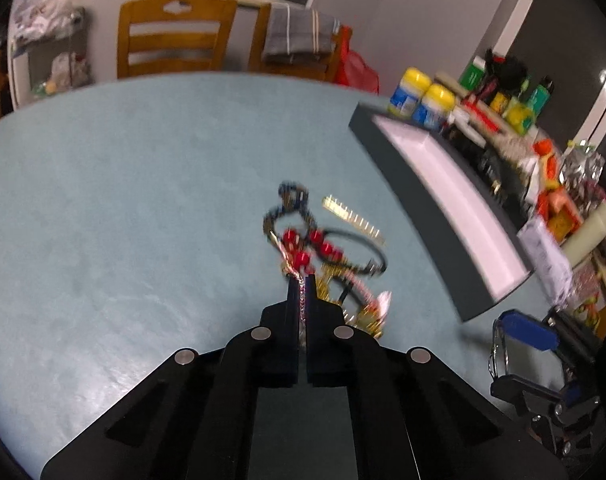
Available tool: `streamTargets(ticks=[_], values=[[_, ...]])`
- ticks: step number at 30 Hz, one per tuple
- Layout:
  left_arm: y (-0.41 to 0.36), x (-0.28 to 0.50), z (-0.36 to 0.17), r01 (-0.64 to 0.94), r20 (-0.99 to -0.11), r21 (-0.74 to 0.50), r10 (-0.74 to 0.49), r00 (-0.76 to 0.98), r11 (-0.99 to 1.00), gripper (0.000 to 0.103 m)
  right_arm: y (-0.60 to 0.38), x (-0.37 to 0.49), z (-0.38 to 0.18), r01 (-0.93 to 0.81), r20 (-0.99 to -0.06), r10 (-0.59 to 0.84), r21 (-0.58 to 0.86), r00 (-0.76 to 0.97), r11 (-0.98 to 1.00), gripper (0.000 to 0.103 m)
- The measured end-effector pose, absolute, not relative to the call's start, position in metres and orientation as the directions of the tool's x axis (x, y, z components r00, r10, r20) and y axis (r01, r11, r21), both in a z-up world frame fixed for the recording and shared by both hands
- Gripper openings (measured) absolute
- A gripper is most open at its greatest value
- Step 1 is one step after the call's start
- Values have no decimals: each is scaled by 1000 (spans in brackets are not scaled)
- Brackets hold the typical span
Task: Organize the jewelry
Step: 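Carry the bangle into the black box with the right tool while the left tool drops the pink bracelet there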
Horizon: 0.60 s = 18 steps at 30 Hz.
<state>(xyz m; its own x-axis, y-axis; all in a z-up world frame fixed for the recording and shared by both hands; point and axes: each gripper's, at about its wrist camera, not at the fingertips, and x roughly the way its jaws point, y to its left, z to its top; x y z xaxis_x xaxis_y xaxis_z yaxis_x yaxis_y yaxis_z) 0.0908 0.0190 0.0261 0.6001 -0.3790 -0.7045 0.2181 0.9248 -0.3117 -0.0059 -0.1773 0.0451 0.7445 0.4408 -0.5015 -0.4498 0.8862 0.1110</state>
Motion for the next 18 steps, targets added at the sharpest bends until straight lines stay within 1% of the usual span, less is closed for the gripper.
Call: streamTargets(ticks=[5, 8, 11, 15, 18], values=[[17, 77, 66, 255, -604, -323, -406, 686, 911, 2, -203, -5, 50, -409, -442, 464, 221, 768, 886, 47], [4, 67, 94, 305, -529, -323, -438, 727, 896, 2, -223, -8, 64, -382, -366, 463, 273, 807, 883, 47], [-15, 60, 115, 342, -477, -305, -453, 753, 889, 2, -240, -6, 74, -359, -308, 452, 315, 837, 879, 47], [-43, 56, 136, 401, -433, -292, -493, 754, 869, 2, -264, 0, 78, -319, -252, 422, 363, 871, 875, 47], [-60, 56, 148, 436, -398, -294, -523, 754, 851, 2, -283, 4, 75, -297, -229, 408, 399, 884, 868, 47]])
